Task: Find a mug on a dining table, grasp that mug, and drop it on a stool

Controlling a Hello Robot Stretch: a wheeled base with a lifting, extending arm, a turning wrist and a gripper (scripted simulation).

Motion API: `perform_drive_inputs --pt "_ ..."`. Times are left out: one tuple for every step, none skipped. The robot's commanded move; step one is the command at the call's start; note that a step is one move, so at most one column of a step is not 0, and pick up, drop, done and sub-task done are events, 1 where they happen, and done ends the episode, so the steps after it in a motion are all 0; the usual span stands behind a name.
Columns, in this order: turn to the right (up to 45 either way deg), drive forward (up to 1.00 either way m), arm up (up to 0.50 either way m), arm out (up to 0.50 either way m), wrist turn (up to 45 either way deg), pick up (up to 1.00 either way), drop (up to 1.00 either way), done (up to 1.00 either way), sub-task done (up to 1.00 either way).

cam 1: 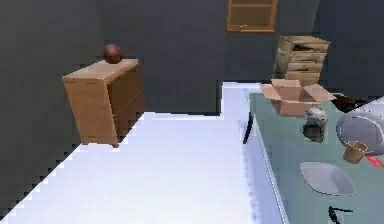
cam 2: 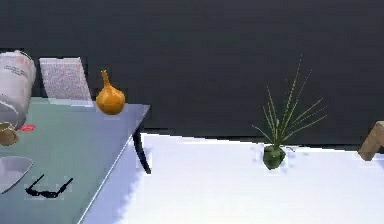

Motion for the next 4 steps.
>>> perform_drive_inputs --pt "6.0 0.00 0.00 0.00 0.0 0.00 0.00 0.00 0.00" --pt "0.0 1.00 0.00 0.00 0.0 0.00 0.00 0.00 0.00" --pt "12.0 0.00 0.00 0.00 0.0 0.00 0.00 0.00 0.00" --pt "0.0 0.15 0.00 0.00 0.0 0.00 0.00 0.00 0.00"
